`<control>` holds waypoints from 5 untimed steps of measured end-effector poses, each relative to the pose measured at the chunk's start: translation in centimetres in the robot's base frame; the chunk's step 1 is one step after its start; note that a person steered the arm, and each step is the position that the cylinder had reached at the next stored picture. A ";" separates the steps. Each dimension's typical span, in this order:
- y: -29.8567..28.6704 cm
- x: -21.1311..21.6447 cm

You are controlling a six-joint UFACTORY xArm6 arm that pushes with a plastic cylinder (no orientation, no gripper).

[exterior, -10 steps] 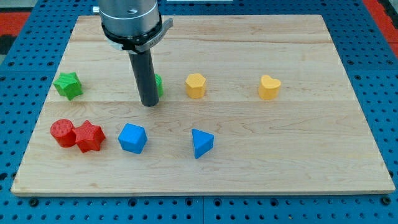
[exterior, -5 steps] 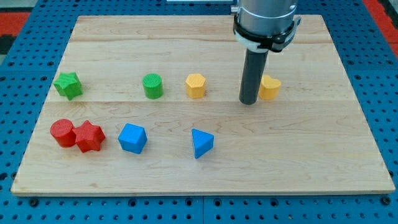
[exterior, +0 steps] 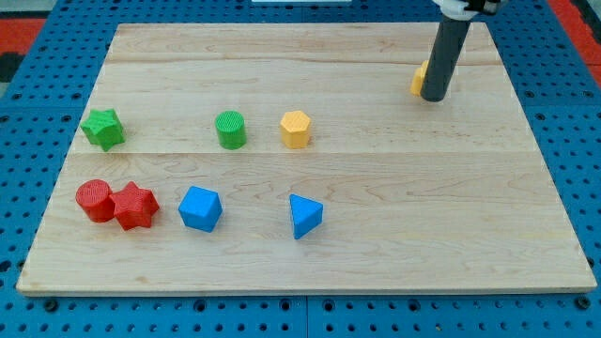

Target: Move the yellow heart to the top right

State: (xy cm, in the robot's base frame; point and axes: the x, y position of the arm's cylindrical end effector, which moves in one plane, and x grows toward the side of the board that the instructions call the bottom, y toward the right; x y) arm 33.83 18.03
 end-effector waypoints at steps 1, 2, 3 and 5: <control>-1.1 -3.7; -2.4 -7.5; -1.2 -10.2; -2.8 4.8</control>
